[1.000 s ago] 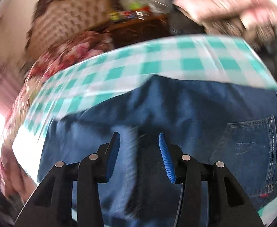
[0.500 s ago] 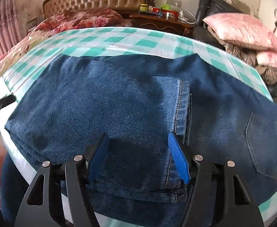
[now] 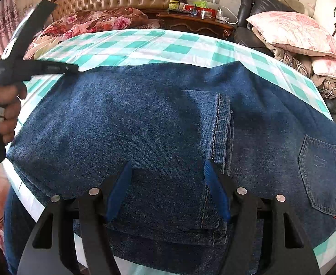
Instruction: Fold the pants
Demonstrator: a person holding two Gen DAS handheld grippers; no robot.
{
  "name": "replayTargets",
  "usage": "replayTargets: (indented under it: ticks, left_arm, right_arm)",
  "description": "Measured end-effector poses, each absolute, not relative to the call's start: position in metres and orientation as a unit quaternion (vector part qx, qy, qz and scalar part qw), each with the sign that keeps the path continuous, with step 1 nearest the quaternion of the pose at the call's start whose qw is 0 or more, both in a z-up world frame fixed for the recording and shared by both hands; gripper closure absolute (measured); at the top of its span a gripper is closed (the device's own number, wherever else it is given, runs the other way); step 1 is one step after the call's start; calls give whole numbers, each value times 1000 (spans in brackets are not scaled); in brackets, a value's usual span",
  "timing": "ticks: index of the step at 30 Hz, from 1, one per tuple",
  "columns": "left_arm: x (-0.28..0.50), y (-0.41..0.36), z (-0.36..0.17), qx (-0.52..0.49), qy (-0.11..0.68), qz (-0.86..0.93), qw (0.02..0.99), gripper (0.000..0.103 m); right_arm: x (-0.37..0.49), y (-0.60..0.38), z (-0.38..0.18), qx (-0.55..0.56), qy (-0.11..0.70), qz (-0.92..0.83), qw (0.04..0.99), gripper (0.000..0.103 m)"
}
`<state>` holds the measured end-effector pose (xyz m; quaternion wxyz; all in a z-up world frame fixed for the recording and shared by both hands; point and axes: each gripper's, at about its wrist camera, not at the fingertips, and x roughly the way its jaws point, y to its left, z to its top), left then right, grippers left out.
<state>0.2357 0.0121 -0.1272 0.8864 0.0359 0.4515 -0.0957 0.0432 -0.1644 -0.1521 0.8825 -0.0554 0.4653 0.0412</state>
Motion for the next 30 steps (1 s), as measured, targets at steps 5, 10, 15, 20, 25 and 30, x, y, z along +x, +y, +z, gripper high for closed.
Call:
replayTargets:
  ticks: [5,10,15,20,25,30]
  left_arm:
    - [217,23,-139,40,463,-89,881,90]
    - [197,43,-121,16,433,-59,899,80]
    - [140,64,-111,-19,419,-41,907,80]
    - [87,65,-129,-9,433,-36,900,80]
    - [68,60,-138,14,434,-33,900,80]
    - [67,59,-138,11,437,-30,899,80]
  right_arm:
    - [44,-164,-152,-52,466,40,882,38]
    - [45,-163,-152,-50,470,42,880,36]
    - [54,-165,-142,-32,487,28,872,37]
    - [72,-167,-121,-43,452,2,891,37]
    - [104,-175,-127,-45,453,-25,890,37]
    - [115,-192,-152,-32,483,-38,874,35]
